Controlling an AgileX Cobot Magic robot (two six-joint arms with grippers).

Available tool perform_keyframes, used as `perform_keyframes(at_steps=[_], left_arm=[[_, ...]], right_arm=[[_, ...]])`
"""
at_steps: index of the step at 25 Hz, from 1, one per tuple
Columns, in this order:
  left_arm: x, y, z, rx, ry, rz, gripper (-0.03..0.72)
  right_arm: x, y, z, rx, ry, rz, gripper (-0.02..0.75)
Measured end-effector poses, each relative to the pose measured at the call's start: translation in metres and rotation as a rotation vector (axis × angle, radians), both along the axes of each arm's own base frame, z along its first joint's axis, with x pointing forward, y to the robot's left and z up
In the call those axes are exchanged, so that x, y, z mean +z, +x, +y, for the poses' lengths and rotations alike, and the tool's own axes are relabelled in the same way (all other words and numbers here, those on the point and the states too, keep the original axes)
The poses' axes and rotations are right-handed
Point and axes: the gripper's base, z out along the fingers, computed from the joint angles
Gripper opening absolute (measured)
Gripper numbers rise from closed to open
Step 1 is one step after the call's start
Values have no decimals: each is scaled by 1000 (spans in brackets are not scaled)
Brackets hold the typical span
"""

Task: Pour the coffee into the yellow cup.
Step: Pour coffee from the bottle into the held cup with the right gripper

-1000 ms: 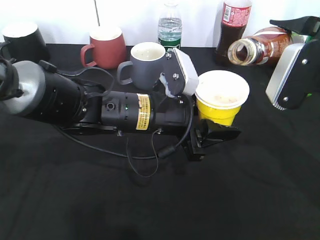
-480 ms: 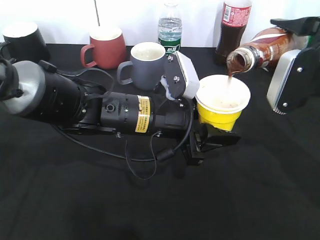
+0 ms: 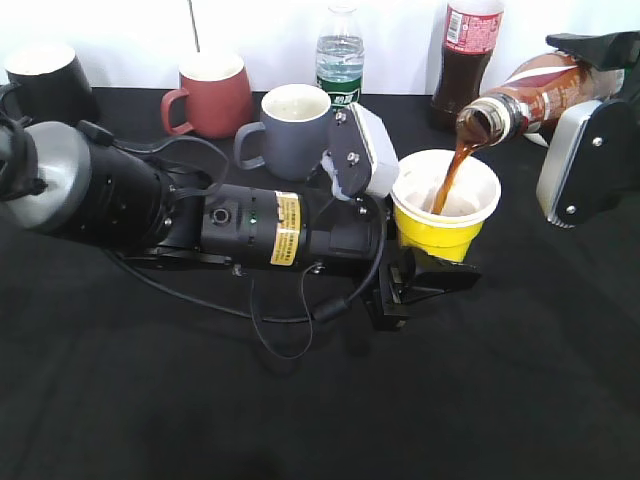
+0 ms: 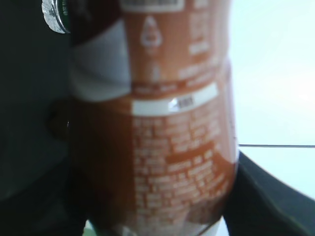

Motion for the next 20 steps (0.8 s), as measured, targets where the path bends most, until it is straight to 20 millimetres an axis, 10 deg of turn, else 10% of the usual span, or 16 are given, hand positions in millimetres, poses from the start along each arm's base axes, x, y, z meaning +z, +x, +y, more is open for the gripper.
perform_keyframes(at_steps=[20], left_arm=[[0, 0, 0, 1, 2, 0, 449]], right_arm=[[0, 0, 0, 4, -64, -28, 543]])
